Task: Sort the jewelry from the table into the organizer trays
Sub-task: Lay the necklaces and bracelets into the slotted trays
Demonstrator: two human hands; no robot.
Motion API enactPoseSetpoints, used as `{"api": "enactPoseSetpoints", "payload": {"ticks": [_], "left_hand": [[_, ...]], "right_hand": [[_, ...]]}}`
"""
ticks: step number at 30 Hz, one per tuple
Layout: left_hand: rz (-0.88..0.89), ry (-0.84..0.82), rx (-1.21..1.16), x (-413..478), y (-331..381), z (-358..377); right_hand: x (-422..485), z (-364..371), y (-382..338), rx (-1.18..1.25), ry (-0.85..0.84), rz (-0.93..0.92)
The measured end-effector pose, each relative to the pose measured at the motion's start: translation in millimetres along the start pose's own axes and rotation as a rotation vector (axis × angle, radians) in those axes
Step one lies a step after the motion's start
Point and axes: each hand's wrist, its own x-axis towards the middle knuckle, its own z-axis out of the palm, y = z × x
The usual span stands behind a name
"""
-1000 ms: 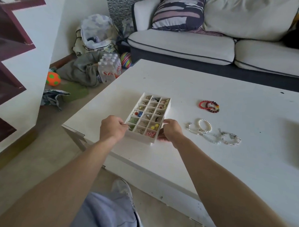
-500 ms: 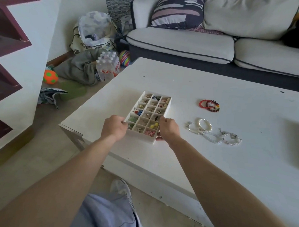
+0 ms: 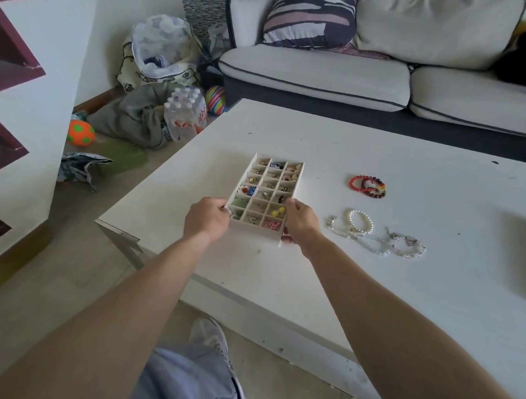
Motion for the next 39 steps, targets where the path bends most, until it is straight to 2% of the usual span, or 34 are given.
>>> {"api": "enactPoseSetpoints", "payload": {"ticks": [11, 14, 17, 19, 24, 31, 34, 37, 39], "left_hand": [[-0.031, -0.071, 0.033, 10.3, 8.7, -2.3], [-0.047, -0.014, 0.113, 4.7, 29.9, -7.5], [0.028, 0.105, 0.11, -2.5, 61.6, -10.6], [0.131, 0.099, 0.039, -9.8, 91.4, -4.4], [0.275, -0.04, -0.023, -35.8, 166.9, 33.7], [0.436, -0.293, -0.016, -85.3, 255.3, 114.6], [0.467, -0.415, -0.012, -108.3, 296.9, 155.0], [0.469, -0.555, -0.017, -134.4, 338.9, 198.8], [0.464, -0.636, -0.034, -150.1, 360.5, 224.1]], "right_hand": [[9.9, -4.0, -13.1, -0.144, -0.003, 0.021], [5.7, -9.0, -17.7, -0.221, 0.012, 0.016], [-1.1, -27.7, -25.3, -0.274, 0.057, 0.011], [-8.6, -55.5, -24.4, -0.348, 0.088, -0.034], [-28.2, -145.2, -0.2, -0.435, 0.2, -0.079], [-59.5, -296.6, 53.1, -0.508, 0.465, 0.055], [-74.3, -368.3, 83.3, -0.601, 0.631, 0.159], [-97.7, -429.4, 113.2, -0.672, 0.831, 0.359], [-108.1, -456.5, 135.7, -0.627, 0.86, 0.457]]}}
